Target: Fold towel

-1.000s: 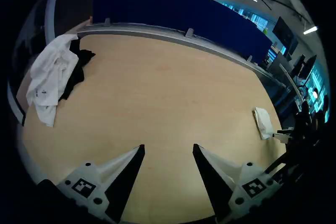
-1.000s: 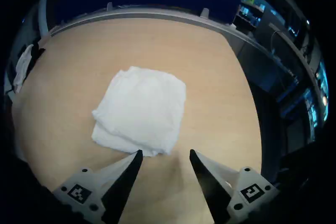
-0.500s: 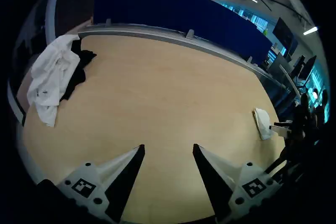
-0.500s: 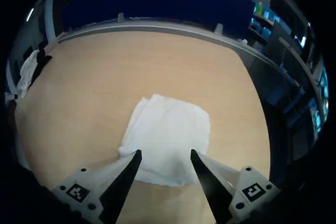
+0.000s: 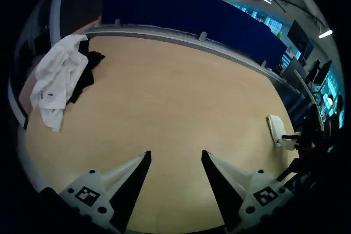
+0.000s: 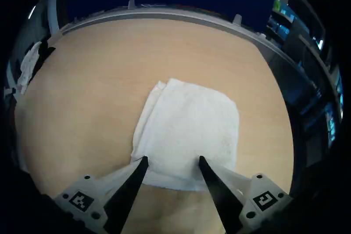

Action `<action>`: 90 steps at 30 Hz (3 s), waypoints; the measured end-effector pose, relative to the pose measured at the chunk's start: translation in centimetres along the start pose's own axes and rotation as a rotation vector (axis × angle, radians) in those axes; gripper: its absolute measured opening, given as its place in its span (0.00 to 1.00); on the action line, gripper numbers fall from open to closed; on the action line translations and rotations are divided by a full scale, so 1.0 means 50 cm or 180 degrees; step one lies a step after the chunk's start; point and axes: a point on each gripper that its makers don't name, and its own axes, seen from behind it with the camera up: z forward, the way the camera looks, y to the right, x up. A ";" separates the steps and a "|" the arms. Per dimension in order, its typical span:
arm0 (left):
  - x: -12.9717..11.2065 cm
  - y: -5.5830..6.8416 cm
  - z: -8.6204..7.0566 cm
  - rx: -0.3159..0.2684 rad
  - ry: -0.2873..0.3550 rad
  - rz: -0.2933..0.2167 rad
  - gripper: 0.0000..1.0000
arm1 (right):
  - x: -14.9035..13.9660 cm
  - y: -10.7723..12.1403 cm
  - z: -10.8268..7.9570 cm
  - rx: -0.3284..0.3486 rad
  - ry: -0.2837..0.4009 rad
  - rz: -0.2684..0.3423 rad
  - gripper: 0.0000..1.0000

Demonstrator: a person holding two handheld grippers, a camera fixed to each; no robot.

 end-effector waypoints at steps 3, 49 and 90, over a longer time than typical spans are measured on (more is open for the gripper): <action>0.000 -0.003 0.002 0.0003 -0.0003 0.0012 0.84 | 0.013 0.001 -0.007 -0.0014 0.0058 0.0057 0.90; 0.272 -0.037 0.031 -0.0084 0.1257 0.0314 0.84 | 0.446 -0.242 -0.321 -0.0275 0.2461 0.0530 0.91; 0.378 -0.139 -0.004 0.0210 0.2593 0.0727 0.84 | 0.544 -0.396 -0.300 -0.0101 0.2264 0.0866 0.94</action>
